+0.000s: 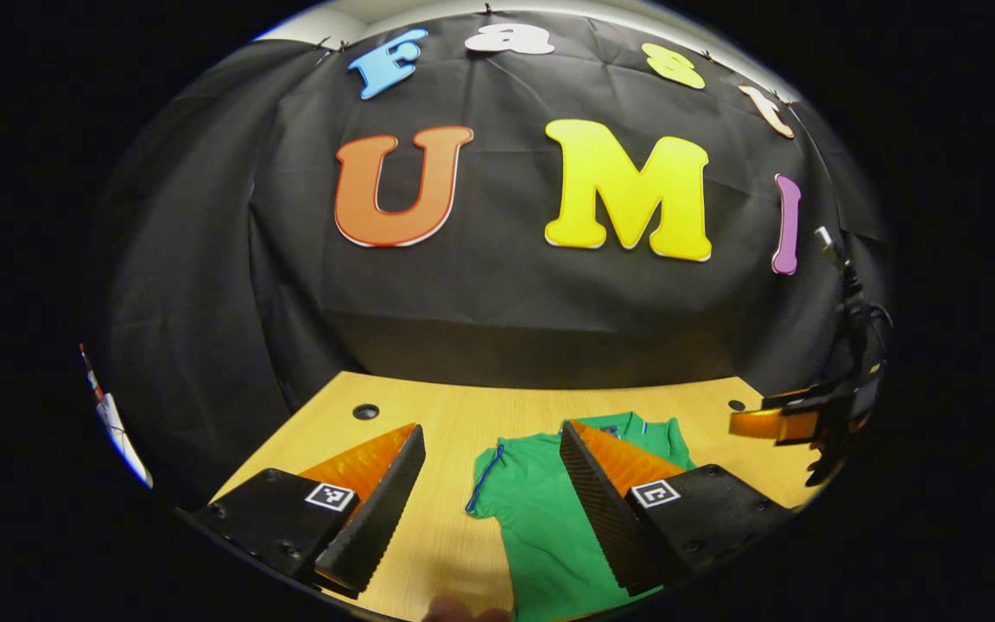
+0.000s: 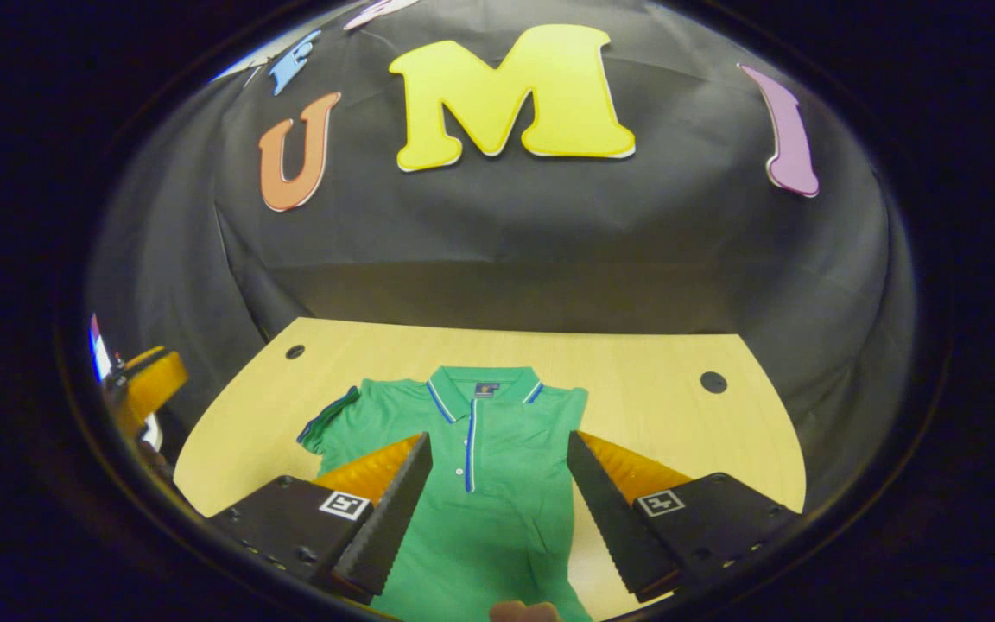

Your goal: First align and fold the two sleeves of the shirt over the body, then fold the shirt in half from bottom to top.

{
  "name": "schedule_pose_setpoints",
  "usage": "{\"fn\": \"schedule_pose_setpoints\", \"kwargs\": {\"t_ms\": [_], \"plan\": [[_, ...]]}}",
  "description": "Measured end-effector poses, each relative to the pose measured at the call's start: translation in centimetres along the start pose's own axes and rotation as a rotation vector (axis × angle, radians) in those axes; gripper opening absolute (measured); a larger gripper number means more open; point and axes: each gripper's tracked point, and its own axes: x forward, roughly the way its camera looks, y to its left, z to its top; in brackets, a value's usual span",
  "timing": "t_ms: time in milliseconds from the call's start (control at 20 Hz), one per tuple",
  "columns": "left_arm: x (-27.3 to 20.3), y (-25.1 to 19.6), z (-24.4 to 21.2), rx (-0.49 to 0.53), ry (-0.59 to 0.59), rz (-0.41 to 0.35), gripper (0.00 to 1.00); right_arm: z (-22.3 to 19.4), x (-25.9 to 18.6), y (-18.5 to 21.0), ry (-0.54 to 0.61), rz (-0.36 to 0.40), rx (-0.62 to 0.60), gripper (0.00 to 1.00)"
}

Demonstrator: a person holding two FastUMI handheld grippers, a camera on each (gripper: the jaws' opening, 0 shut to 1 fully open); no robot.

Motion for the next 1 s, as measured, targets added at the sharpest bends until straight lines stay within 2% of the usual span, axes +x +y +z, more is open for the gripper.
{"fn": "schedule_pose_setpoints", "kwargs": {"t_ms": [150,350,450,500,600,650,850,950,1000], "plan": [[3.1,0.5,-2.9,0.02,0.052,-0.031,1.0,0.2,-3.1,-0.8,-0.036,-0.03,-0.009,0.96],[6.5,1.6,-6.6,-0.001,0.123,-0.052,1.0,1.8,-6.8,-1.4,-0.113,-0.072,-0.049,0.96],[8.1,2.4,-8.2,-0.001,0.154,-0.045,1.0,2.1,-8.2,-0.8,-0.121,-0.07,-0.05,0.92],[8.8,2.9,-9.2,0.003,0.175,-0.035,1.0,2.3,-9.0,-0.5,-0.129,-0.07,-0.05,0.96],[10.5,3.4,-11.3,0.009,0.216,-0.035,1.0,2.4,-10.1,-0.3,-0.136,-0.077,-0.051,0.93],[11.1,3.7,-12.2,0.015,0.236,-0.031,0.99,2.2,-10.5,-0.1,-0.133,-0.074,-0.05,0.96],[13.4,3.8,-14.9,0.034,0.281,-0.04,0.99,0.7,-11.2,0.4,-0.102,-0.083,-0.065,0.96],[14.4,4.4,-15.5,0.057,0.289,-0.025,0.94,0.4,-11.4,1.0,-0.095,-0.078,-0.059,0.96],[14.6,4.5,-16.0,0.058,0.302,-0.027,0.82,0.3,-11.5,1.2,-0.094,-0.076,-0.06,0.96]]}}
